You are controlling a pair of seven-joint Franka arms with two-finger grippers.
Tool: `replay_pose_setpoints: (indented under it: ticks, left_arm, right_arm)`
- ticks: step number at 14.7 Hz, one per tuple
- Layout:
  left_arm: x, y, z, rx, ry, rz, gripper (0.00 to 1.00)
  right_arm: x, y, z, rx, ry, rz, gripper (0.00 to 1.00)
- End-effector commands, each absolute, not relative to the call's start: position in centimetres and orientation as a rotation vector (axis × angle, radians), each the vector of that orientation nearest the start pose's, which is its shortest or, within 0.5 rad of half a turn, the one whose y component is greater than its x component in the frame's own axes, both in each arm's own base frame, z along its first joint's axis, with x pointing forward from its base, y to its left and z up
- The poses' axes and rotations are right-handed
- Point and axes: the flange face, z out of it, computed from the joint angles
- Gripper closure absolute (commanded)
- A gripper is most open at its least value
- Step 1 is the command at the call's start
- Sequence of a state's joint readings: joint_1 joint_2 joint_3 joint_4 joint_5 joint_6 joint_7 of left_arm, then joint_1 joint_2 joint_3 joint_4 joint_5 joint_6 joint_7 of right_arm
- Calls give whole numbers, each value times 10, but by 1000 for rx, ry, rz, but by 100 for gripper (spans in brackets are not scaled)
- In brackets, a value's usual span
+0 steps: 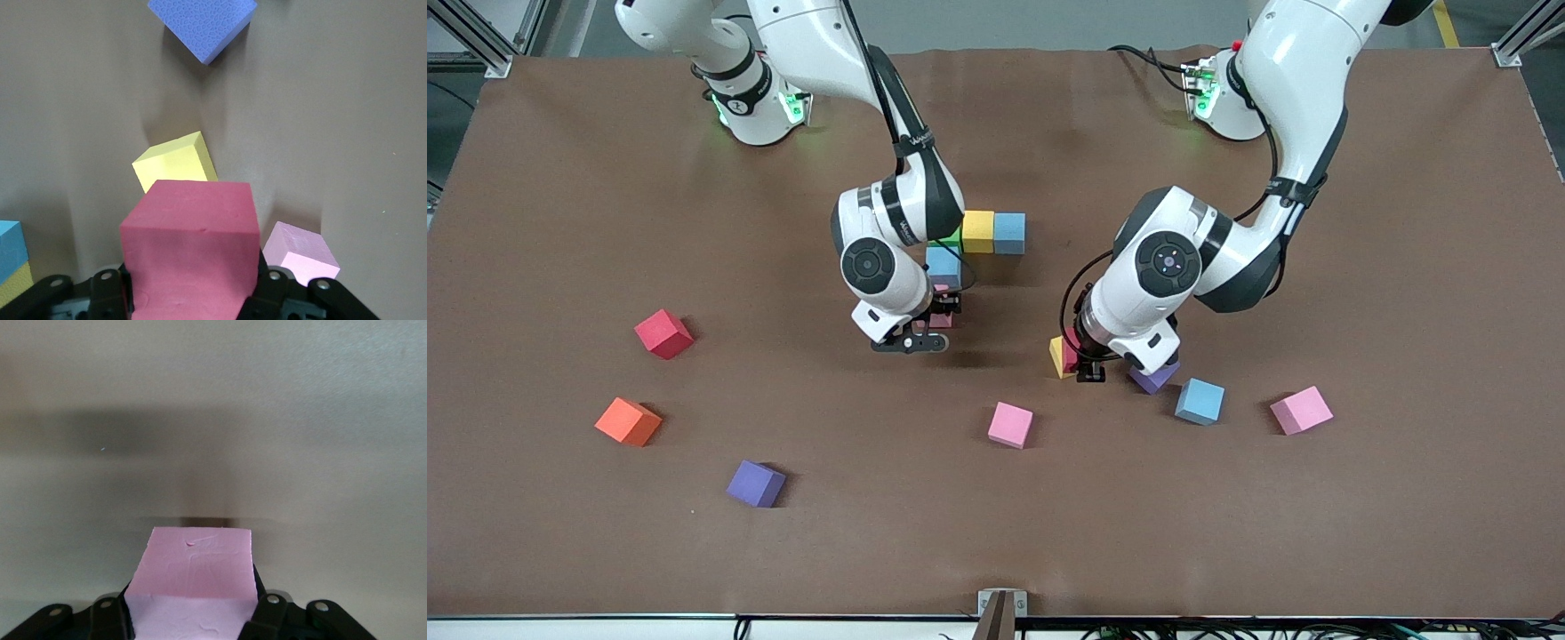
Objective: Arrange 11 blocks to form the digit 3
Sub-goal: 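Set the pink cube beside the cyan cube and open the right gripper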
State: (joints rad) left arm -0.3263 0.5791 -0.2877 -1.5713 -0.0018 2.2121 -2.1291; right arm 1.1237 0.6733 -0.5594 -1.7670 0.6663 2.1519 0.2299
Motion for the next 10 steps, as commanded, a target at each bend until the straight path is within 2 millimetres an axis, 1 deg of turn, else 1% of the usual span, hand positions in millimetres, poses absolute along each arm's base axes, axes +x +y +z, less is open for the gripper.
replay_pose_setpoints:
  ticks: [1,2,5,10]
  left_arm:
    - [587,-381,323,-2293,-2319,220,100]
    - [586,-382,324,-2295,-2319,221,100]
    - [586,-383,322,-2295,-2316,223,100]
    - [585,-384,321,-2297,-2311,224,100]
  right_arm:
    - [514,394,214,-2994,48,300,85]
    - [513,394,209,-2998,50,309,85]
    - [511,395,206,-2986,77,322,85]
    - [510,394,202,-2990,59,339,85]
